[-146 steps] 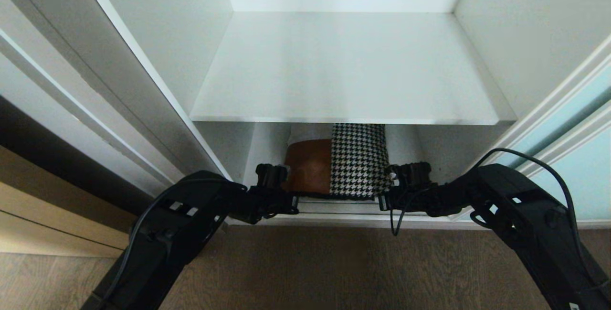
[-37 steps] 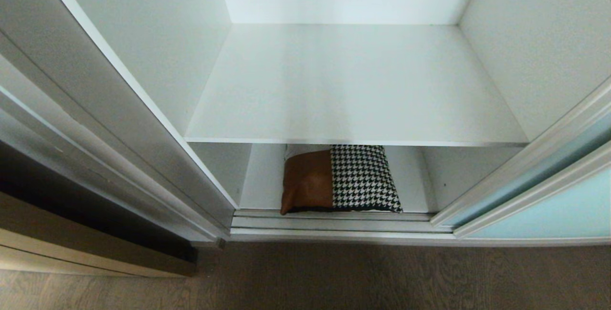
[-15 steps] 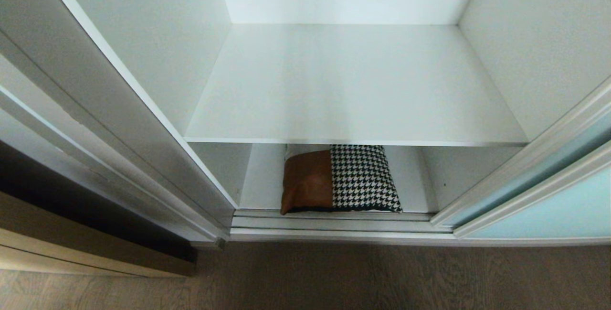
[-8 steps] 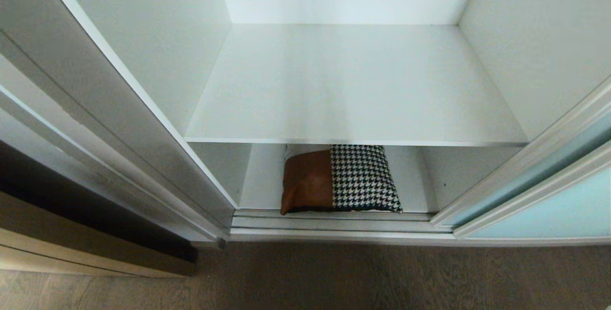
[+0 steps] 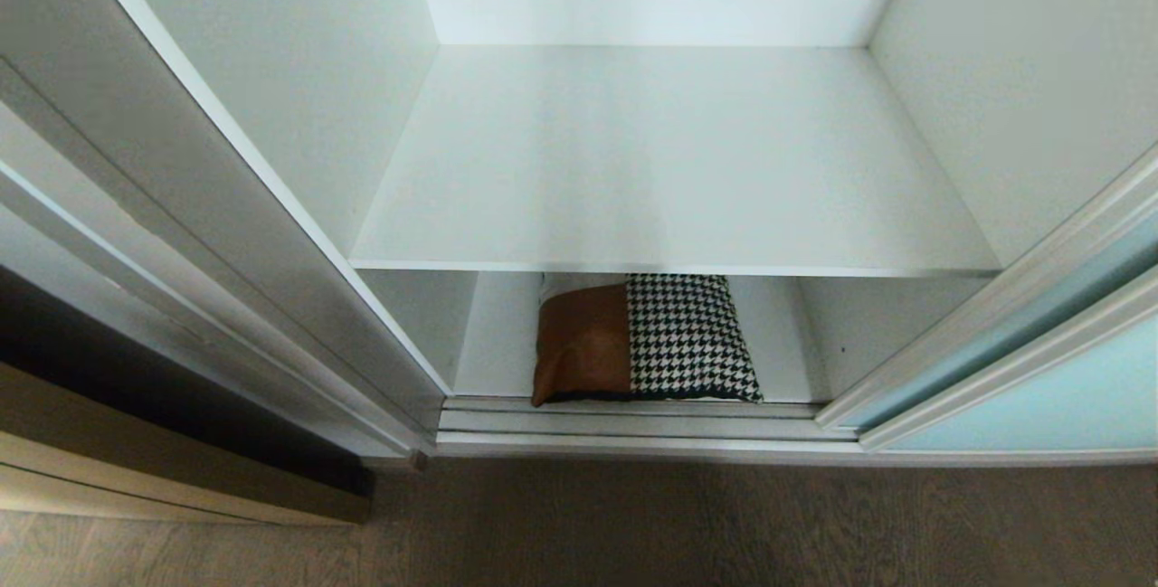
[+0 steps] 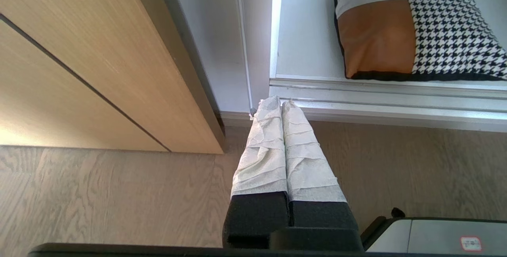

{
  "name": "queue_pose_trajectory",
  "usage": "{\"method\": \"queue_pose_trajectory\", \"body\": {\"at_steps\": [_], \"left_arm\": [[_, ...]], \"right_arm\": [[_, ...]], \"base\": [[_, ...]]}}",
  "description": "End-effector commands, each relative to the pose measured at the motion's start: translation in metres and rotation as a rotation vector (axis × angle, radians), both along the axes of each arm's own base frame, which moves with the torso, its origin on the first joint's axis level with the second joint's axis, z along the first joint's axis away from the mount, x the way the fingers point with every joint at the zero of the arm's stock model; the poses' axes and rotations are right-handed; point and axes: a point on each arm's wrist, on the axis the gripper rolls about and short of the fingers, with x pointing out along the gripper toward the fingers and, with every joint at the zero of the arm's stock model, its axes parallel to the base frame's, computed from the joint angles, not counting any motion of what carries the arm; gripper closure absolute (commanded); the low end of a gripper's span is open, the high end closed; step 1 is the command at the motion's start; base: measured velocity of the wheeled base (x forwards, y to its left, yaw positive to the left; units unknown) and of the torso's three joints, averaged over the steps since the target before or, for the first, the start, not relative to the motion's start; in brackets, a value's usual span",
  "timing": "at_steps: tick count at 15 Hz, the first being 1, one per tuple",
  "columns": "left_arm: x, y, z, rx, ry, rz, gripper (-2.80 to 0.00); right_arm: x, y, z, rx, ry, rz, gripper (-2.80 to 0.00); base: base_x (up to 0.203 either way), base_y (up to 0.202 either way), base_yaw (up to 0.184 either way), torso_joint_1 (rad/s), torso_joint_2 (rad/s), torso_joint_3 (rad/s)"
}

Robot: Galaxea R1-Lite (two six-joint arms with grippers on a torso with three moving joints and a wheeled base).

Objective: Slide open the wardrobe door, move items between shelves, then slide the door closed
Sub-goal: Close the door

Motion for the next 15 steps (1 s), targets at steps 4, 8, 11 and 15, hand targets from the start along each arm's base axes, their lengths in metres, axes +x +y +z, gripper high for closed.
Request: {"method": "queue_pose_trajectory", "body": {"at_steps": [4, 8, 11, 15], "left_arm": [[0.000, 0.000, 0.000, 0.000, 0.004, 0.000, 0.00], [0.000, 0.000, 0.000, -0.001, 0.004, 0.000, 0.00], [0.000, 0.000, 0.000, 0.000, 0.004, 0.000, 0.00], [0.000, 0.000, 0.000, -0.002, 0.004, 0.000, 0.00]], "right_arm": [[0.003, 0.000, -0.026, -0.182, 0.006, -0.025, 0.00], [-0.008, -0.001, -0.030, -0.187, -0.060, -0.131, 0.00], [-0.020, -0.001, -0.039, -0.191, -0.107, -0.164, 0.00], [-0.027, -0.001, -0.054, -0.271, -0.077, -0.169, 0.00]], "base": [[0.000, 0.000, 0.000, 0.000, 0.00, 0.000], [0.000, 0.000, 0.000, 0.000, 0.00, 0.000], [0.000, 0.000, 0.000, 0.000, 0.00, 0.000], [0.000, 0.000, 0.000, 0.000, 0.00, 0.000]]}}
